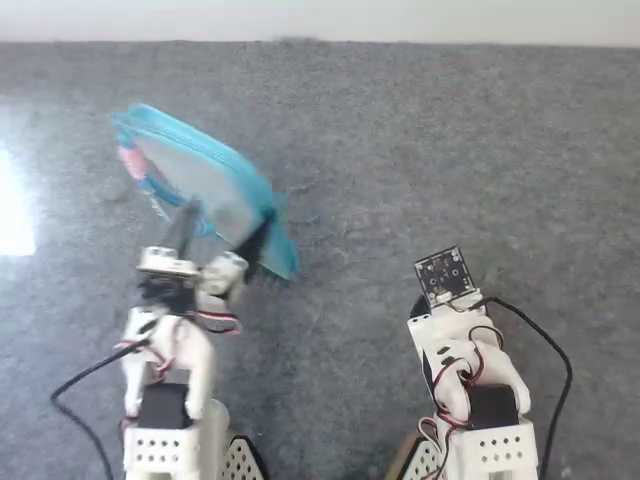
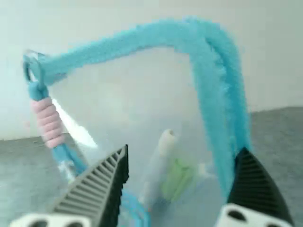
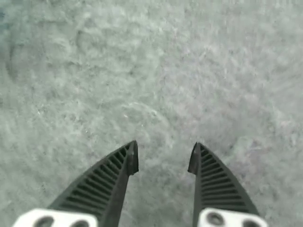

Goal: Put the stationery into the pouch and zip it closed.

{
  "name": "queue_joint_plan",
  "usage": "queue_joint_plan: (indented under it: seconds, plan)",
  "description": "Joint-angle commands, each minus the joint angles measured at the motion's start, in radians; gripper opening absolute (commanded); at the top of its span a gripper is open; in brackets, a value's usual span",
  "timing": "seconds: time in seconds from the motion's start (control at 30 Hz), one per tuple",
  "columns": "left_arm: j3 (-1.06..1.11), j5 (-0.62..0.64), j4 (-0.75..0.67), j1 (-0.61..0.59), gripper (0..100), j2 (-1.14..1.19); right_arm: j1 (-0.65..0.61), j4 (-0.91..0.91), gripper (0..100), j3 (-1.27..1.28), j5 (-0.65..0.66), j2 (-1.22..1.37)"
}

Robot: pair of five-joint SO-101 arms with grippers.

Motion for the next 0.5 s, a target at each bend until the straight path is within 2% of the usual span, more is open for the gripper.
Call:
queue_joint_plan:
  seconds: [0.0, 0.07, 0.13, 0.23, 0.37, 0.47]
  plan:
    - [0.005, -0.009, 0.026, -0.279, 33, -0.018, 0.004, -0.024, 18.4, 0.005, 0.037, -0.002]
    - [0.008, -0.017, 0.025, -0.293, 33, -0.018, 0.004, -0.024, 18.4, 0.005, 0.037, -0.002]
    - [0.008, -0.115, 0.02, -0.244, 32, -0.018, 0.004, -0.024, 18.4, 0.005, 0.038, -0.002]
    - [0.008, -0.239, 0.028, -0.092, 24, -0.014, 0.004, -0.024, 18.4, 0.005, 0.043, -0.002]
    - [0.008, -0.239, 0.066, 0.112, 1, -0.015, 0.004, -0.024, 18.4, 0.005, 0.043, -0.002]
    - [0.008, -0.245, 0.117, 0.269, 2, -0.015, 0.004, -0.024, 18.4, 0.005, 0.043, -0.002]
